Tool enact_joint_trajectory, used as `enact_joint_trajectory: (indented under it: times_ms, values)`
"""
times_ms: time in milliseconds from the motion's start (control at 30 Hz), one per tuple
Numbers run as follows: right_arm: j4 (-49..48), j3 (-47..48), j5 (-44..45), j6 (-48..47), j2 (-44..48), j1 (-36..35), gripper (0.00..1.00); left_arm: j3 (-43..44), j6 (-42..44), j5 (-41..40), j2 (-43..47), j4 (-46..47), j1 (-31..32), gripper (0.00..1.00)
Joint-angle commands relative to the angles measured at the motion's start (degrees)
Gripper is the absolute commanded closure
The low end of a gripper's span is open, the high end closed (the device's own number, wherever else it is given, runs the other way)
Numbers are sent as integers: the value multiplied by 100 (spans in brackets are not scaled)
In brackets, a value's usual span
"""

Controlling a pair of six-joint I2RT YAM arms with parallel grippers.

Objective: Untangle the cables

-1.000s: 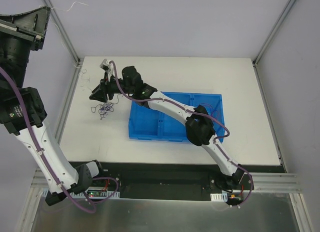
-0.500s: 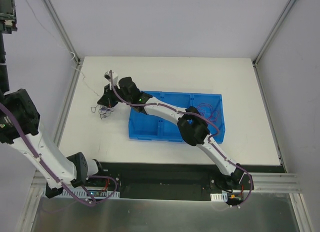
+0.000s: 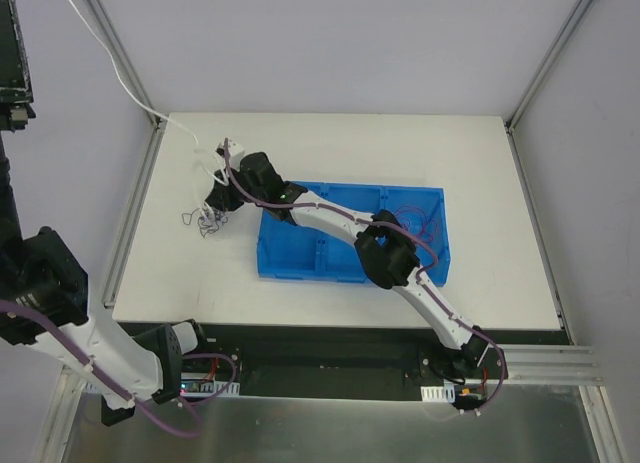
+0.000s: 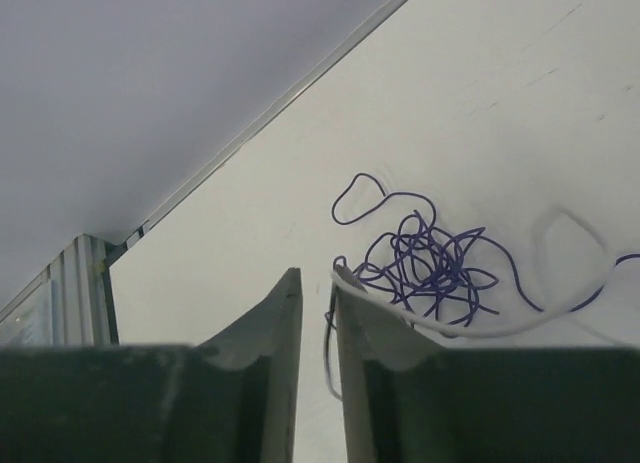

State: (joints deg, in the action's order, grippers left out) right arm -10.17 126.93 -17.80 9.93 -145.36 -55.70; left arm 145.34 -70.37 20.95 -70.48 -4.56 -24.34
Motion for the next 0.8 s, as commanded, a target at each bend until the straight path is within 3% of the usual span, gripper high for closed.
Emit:
enact_joint_trajectory:
  times_ms: [0,100,267,400,533,667,767]
  values:
    - [269,393,-21,-193,314,7,65,-882,75,295,174,86,34,100]
    - [725,271,-118,-474,875,24,41,-1708,164,514,403,139,34,100]
    - [1386,-554,-389,-660,2149,322,22,-3009,190,1243,605,297,43,100]
    - [1378,-1555,-970,-572,3038,902,16,-4010,462,1964,702,324,148,100]
    - [1343,-2347,-1331,-536,3802,1579,16,-5057,1041,2492,746,342,788,100]
    - [1089,-3287,-1340,-790,4558,1738,16,-6076,1297,2914,720,675,1369,100]
    - [-119,-4304,-1778,-731,5086,1703,17,-6736,1341,3029,755,982,1738,100]
